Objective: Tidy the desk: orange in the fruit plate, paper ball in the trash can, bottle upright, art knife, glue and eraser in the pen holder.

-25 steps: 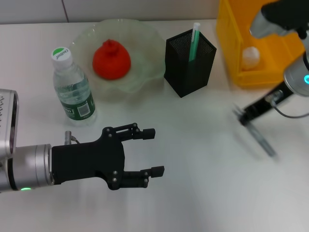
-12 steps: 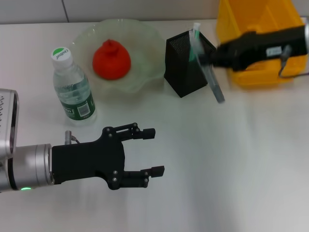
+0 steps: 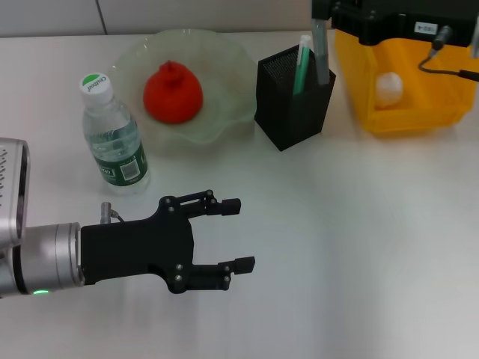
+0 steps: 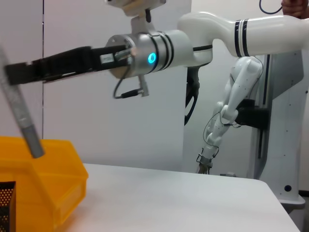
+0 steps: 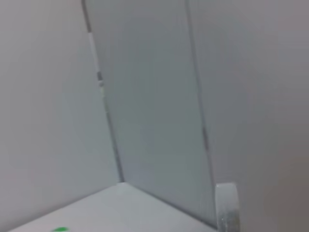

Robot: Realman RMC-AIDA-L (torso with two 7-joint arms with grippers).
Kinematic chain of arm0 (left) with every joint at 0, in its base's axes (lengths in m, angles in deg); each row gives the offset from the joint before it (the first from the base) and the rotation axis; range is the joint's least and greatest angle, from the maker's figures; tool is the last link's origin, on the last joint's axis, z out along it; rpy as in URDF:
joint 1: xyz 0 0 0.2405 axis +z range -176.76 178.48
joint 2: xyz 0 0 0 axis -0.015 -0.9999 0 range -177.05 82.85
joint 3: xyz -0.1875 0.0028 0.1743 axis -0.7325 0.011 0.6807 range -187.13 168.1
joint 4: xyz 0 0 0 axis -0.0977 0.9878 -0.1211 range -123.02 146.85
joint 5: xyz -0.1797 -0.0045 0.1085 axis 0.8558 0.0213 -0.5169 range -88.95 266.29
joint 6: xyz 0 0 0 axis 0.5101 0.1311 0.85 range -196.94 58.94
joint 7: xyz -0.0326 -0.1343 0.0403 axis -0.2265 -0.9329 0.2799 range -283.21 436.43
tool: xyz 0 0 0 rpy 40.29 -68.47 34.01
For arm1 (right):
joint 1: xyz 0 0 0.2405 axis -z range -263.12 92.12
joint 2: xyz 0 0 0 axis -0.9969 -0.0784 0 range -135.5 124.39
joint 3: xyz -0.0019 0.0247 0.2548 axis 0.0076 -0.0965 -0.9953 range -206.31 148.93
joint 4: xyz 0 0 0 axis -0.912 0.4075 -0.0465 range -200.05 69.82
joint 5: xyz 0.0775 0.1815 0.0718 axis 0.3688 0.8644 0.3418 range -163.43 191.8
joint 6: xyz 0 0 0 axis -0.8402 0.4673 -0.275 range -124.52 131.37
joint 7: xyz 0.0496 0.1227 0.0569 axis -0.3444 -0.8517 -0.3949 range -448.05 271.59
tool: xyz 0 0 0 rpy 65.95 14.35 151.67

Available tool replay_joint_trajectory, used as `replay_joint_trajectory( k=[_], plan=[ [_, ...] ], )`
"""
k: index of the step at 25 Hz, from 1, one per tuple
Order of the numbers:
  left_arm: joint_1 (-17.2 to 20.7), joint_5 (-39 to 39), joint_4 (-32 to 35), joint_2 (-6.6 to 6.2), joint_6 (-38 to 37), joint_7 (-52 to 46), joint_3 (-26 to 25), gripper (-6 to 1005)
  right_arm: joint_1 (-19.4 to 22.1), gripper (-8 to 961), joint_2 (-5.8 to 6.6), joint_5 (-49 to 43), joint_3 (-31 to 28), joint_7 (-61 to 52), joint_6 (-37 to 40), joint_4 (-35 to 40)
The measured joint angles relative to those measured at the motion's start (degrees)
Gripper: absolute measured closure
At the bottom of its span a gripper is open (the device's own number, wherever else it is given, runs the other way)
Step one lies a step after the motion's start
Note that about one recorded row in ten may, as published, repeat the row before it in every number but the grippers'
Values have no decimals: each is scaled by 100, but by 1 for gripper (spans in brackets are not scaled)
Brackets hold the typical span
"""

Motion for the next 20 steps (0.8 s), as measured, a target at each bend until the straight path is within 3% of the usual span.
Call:
replay_joint_trajectory(
  k=[7, 14, 20],
  plan=[
    [7, 0, 9, 0, 25, 12, 0, 201, -202, 820, -15, 352, 216, 585, -900, 672],
    [15, 4, 11, 0, 59, 23, 0, 201, -263, 820, -19, 442, 905, 693, -1906, 906],
    [12, 39, -3, 0, 62, 25, 1, 201, -269, 817, -23, 504, 1094, 797, -2031, 985]
  ],
)
